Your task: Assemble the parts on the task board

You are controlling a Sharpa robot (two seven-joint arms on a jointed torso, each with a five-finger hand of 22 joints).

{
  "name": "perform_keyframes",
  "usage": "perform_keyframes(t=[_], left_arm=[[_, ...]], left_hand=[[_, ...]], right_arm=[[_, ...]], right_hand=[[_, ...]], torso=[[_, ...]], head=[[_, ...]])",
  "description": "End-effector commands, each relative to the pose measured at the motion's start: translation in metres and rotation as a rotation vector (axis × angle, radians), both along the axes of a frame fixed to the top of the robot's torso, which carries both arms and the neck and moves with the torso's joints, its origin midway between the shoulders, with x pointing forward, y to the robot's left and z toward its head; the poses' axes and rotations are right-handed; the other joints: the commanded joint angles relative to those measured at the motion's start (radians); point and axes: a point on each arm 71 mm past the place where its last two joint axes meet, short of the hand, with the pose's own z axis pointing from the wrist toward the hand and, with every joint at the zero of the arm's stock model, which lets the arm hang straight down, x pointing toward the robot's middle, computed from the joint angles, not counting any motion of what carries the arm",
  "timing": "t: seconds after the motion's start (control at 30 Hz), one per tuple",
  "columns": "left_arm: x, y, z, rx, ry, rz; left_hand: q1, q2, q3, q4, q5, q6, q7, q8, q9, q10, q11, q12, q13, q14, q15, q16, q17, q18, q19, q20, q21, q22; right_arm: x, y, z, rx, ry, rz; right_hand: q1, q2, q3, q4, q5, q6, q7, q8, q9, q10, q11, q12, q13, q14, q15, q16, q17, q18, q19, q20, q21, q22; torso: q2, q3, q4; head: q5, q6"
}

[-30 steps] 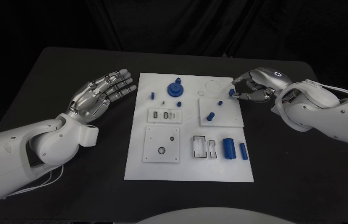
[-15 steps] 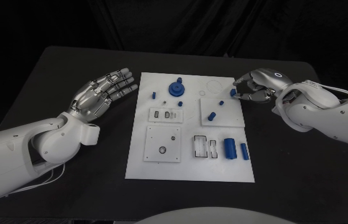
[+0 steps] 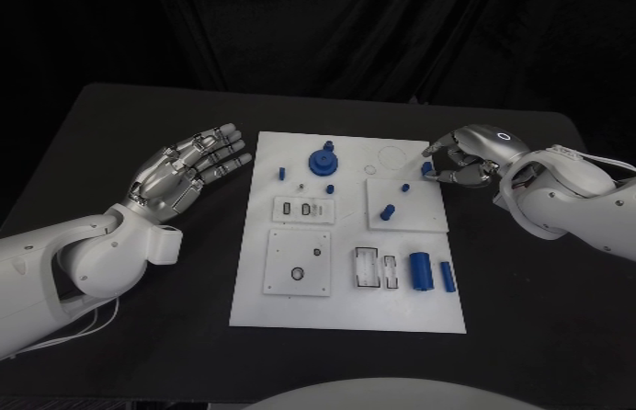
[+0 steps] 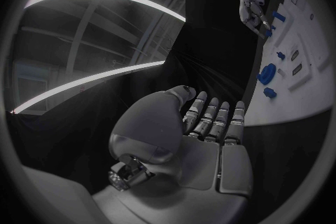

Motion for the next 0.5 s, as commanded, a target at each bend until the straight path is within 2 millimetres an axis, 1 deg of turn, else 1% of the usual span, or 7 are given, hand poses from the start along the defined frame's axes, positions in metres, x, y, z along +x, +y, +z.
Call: perform_keyframes(t=[0.03,0.07,0.2,0.23,0.37,0.5], left_arm=[[-0.0008,0.0028,0.0102,-0.097,-0.108,0.029],[-0.0008,0.0028,0.0101,-0.097,-0.107,0.028],[-0.0008,0.0028,0.0100,-0.097,-0.106,0.027],[-0.0007,0.0028,0.0100,-0.097,-0.105,0.026],[-0.0005,0.0027,0.0098,-0.097,-0.105,0.025],[-0.0003,0.0025,0.0097,-0.097,-0.104,0.024]], left_hand=[[-0.009,-0.001,0.004,-0.001,0.003,0.004,0.024,0.004,0.001,-0.002,0.008,0.005,0.001,0.000,0.009,0.007,0.001,-0.017,0.004,0.002,0.005,0.001],[-0.009,-0.001,0.004,-0.001,0.003,0.004,0.024,0.004,0.001,-0.002,0.008,0.005,0.001,0.000,0.009,0.007,0.001,-0.017,0.004,0.002,0.005,0.001],[-0.009,-0.002,0.005,0.000,0.003,0.006,0.024,0.005,0.002,-0.001,0.008,0.006,0.001,0.000,0.009,0.007,0.001,-0.017,0.004,0.002,0.006,0.001],[-0.009,-0.002,0.005,0.000,0.003,0.006,0.024,0.005,0.002,-0.001,0.008,0.006,0.001,0.000,0.009,0.007,0.001,-0.017,0.004,0.002,0.006,0.001],[-0.009,-0.002,0.005,0.000,0.003,0.006,0.024,0.005,0.002,-0.001,0.008,0.006,0.001,0.000,0.009,0.007,0.001,-0.017,0.004,0.002,0.006,0.001],[-0.009,-0.002,0.005,0.000,0.003,0.006,0.024,0.005,0.002,-0.001,0.008,0.006,0.001,0.000,0.009,0.007,0.001,-0.017,0.004,0.002,0.006,0.001]], right_arm=[[0.0010,-0.0016,-0.0023,-0.007,0.017,-0.024],[0.0013,-0.0016,-0.0024,-0.008,0.019,-0.025],[0.0023,-0.0019,-0.0030,-0.011,0.024,-0.029],[0.0025,-0.0020,-0.0032,-0.012,0.025,-0.030],[0.0032,-0.0021,-0.0037,-0.015,0.029,-0.034],[0.0036,-0.0020,-0.0042,-0.016,0.032,-0.035]], right_hand=[[0.015,0.001,0.002,-0.008,0.001,0.006,0.002,0.006,-0.002,0.104,-0.002,0.003,0.263,0.092,-0.002,-0.004,0.226,0.001,-0.007,0.000,-0.005,0.132],[0.016,0.001,0.002,-0.008,0.001,0.006,0.002,0.006,-0.002,0.104,-0.002,0.003,0.263,0.092,-0.002,-0.004,0.226,0.001,-0.008,0.000,-0.006,0.131],[0.037,0.006,0.005,-0.014,0.027,0.014,0.005,0.008,-0.002,0.104,0.000,0.003,0.263,0.090,0.000,-0.009,0.221,0.003,-0.011,0.002,-0.013,0.128],[0.046,0.007,0.007,-0.017,0.040,0.021,0.005,0.012,0.000,0.104,0.000,0.003,0.263,0.090,0.000,-0.011,0.219,0.003,-0.012,0.002,-0.015,0.128],[0.052,0.007,0.008,-0.018,0.047,0.030,0.006,0.016,0.003,0.104,0.001,0.003,0.263,0.089,0.000,-0.012,0.217,0.004,-0.013,0.002,-0.018,0.127],[0.054,0.007,0.007,-0.018,0.049,0.042,0.006,0.022,0.008,0.104,0.001,0.003,0.263,0.088,0.001,-0.015,0.215,0.004,-0.015,0.003,-0.021,0.125]], torso=[[-0.001,-0.0012,-0.0008],[-0.001,-0.0012,-0.0005],[0.000,-0.0003,-0.0007],[0.000,-0.0001,-0.0004],[0.000,-0.0001,-0.0001],[0.000,-0.0010,0.0003]], head=[[0.002,-0.002],[0.002,-0.002],[0.001,-0.003],[0.000,-0.004],[0.000,-0.004],[0.000,-0.005]])
